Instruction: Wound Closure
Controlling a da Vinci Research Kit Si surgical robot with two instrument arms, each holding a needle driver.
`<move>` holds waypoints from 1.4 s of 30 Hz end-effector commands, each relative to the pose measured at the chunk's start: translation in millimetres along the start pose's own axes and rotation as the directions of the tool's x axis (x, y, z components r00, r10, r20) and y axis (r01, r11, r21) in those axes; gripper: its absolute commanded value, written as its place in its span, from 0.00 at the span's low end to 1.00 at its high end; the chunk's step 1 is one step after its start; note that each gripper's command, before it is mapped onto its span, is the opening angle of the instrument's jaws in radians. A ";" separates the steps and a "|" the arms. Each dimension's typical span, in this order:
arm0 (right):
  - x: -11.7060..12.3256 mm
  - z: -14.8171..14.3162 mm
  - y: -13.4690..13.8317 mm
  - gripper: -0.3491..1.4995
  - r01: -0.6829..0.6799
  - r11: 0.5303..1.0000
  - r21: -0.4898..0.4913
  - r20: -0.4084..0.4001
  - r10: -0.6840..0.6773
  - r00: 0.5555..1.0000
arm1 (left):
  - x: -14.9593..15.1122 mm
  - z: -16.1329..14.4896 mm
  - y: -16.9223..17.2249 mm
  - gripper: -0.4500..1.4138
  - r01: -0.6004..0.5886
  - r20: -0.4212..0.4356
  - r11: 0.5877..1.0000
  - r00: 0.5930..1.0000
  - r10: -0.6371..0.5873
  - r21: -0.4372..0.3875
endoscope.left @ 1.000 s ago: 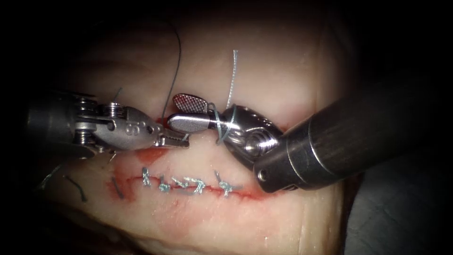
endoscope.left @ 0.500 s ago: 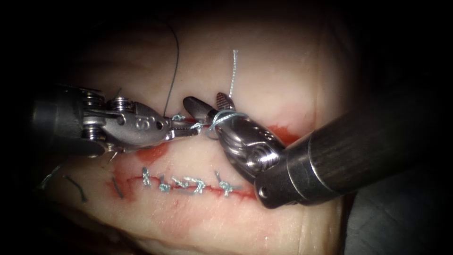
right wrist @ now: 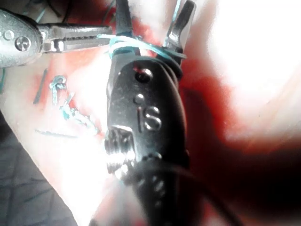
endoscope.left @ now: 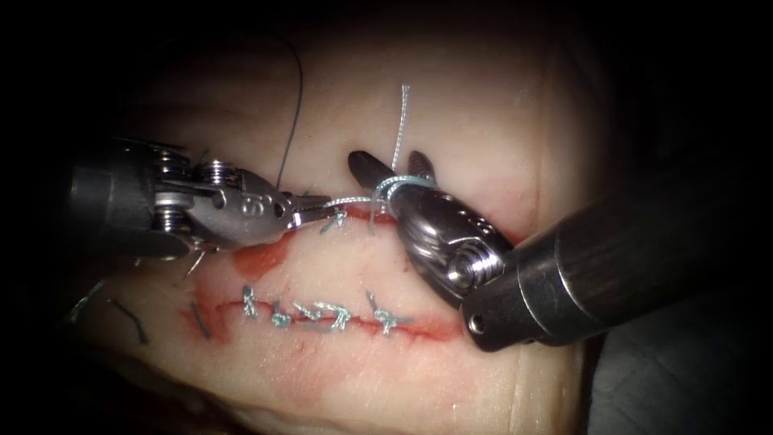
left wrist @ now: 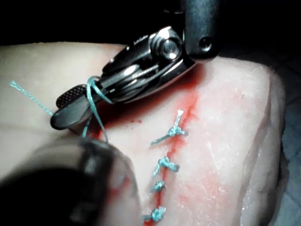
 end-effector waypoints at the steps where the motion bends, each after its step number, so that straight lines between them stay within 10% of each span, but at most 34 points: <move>1: 0.2 0.5 0.8 0.66 -0.011 1.000 0.002 0.000 0.011 1.000 | -0.3 0.8 0.1 0.00 -0.001 0.001 1.000 1.000 0.001 0.002; 22: -0.5 4.0 -1.1 0.59 0.009 1.000 -0.026 -0.004 -0.009 1.000 | -0.8 1.0 -0.3 0.00 -0.013 0.000 1.000 1.000 0.013 0.005; 25: -0.3 4.2 -1.1 0.51 0.009 0.999 -0.042 -0.010 -0.010 1.000 | -0.8 1.0 -0.4 0.00 -0.012 0.001 1.000 1.000 0.012 0.007; 28: -0.2 4.4 -1.5 0.00 0.003 0.993 -0.114 -0.036 -0.007 0.999 | -0.8 1.0 -0.4 0.00 -0.012 0.001 1.000 1.000 0.012 0.007; 42: 0.2 3.9 -1.6 0.00 -0.013 0.929 -0.369 -0.058 -0.009 0.998 | 0.2 1.3 1.4 0.00 -0.007 -0.017 1.000 1.000 0.007 -0.025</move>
